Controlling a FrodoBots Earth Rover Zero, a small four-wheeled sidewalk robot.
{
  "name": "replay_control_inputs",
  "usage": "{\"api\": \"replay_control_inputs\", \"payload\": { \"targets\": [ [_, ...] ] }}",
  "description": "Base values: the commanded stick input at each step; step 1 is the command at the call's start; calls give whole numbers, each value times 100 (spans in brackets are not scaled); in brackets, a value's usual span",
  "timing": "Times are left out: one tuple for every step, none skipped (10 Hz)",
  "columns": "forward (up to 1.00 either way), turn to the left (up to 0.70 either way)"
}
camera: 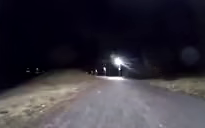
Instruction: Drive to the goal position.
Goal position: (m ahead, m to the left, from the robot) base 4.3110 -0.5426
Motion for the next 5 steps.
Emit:
{"api": "replay_control_inputs", "payload": {
  "targets": [
    [99,-31],
    [99,-27],
    [99,-21],
    [100,-11],
    [100,0]
  ]
}}
